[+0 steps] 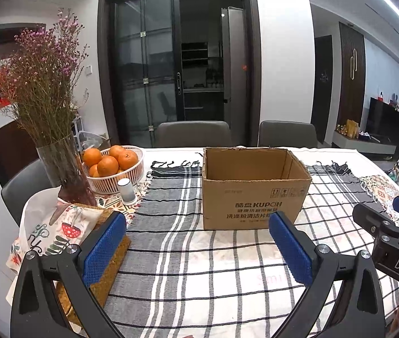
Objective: Organize rigid objects
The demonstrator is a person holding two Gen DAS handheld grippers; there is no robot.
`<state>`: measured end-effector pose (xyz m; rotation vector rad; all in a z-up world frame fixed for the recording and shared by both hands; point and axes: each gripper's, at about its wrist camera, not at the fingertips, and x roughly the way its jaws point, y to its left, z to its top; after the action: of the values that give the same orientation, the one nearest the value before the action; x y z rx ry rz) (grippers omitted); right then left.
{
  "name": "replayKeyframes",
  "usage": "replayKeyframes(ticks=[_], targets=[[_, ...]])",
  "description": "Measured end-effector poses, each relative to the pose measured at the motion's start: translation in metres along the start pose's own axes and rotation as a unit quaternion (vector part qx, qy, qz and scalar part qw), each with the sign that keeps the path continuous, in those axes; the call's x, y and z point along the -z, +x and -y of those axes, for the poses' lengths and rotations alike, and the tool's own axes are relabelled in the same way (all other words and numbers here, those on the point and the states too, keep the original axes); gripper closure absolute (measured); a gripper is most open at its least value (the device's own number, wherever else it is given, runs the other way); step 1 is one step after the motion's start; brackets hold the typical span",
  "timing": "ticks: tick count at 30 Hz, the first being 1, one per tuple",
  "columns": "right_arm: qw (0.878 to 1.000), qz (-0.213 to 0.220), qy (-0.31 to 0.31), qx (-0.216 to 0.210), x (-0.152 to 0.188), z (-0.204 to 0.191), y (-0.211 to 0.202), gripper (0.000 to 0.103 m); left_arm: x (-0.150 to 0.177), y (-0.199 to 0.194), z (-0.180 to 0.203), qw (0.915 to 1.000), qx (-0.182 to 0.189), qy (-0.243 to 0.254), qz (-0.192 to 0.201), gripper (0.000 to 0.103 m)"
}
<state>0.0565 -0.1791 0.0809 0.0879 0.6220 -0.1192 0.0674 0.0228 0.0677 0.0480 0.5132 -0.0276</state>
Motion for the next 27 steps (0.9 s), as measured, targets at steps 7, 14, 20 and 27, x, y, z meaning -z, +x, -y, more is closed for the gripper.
replayKeyframes(ticks=[7,14,20,27], targets=[[1.000,0.009,-0.002,-0.001,-0.0014,-0.0005,-0.0058,0.013,-0.0002,-0.0005,0.0000,0.9999,0.015,-0.004,-0.004,0.000],[1.000,0.011,0.000,-0.002,-0.0026,-0.0008,-0.0075,0.013,-0.0013,-0.0039,0.0019,1.0000,0.009,-0.004,0.002,0.000],[1.000,0.014,0.000,0.000,-0.0037,-0.0009,-0.0097,0.013,-0.0018,-0.0055,-0.0004,1.0000,0.006,-0.005,0.006,0.000],[1.000,0.014,-0.002,0.000,-0.0046,-0.0011,-0.0103,0.013,-0.0019,-0.0072,-0.0019,0.9999,0.002,-0.006,0.010,0.000]])
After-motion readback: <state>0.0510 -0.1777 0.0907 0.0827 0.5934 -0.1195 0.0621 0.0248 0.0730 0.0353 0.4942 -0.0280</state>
